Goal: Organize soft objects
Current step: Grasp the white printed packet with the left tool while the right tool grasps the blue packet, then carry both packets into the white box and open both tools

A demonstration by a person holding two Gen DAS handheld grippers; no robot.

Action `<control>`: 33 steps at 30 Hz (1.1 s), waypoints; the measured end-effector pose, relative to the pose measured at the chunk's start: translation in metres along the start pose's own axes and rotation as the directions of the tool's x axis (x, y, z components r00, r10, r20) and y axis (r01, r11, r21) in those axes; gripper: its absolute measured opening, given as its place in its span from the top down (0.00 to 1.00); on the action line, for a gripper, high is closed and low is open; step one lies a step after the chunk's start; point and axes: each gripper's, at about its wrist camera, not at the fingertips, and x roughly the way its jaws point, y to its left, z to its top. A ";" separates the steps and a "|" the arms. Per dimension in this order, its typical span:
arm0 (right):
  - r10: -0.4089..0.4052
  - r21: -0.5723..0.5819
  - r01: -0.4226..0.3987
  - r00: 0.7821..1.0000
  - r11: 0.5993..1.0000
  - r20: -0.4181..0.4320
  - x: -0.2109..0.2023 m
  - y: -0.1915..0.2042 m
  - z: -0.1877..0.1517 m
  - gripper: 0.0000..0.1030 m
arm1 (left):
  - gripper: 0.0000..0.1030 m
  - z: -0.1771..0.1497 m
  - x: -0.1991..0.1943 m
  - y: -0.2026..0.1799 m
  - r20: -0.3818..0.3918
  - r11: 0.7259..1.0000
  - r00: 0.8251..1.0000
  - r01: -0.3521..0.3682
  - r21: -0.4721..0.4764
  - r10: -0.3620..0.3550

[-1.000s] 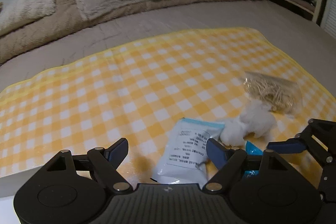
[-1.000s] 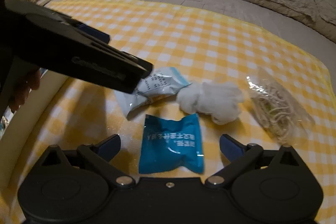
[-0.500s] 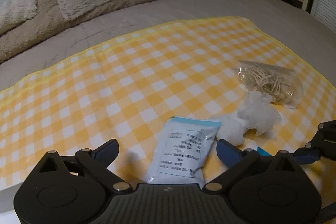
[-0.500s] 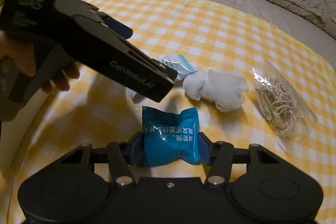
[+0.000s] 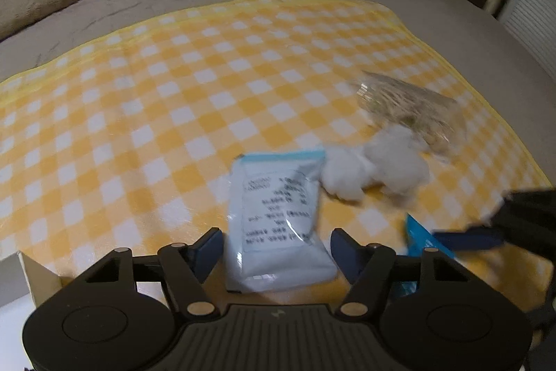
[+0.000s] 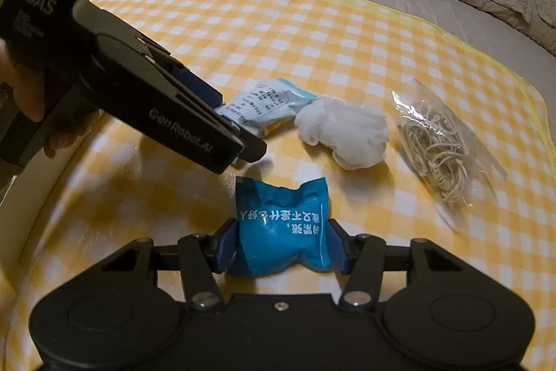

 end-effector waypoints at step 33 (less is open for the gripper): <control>-0.057 0.076 0.051 0.995 0.996 0.086 -0.057 -0.005 -0.007 0.47 | 0.65 -0.014 -0.073 -0.017 0.084 0.971 0.979 -0.168 -0.171 0.184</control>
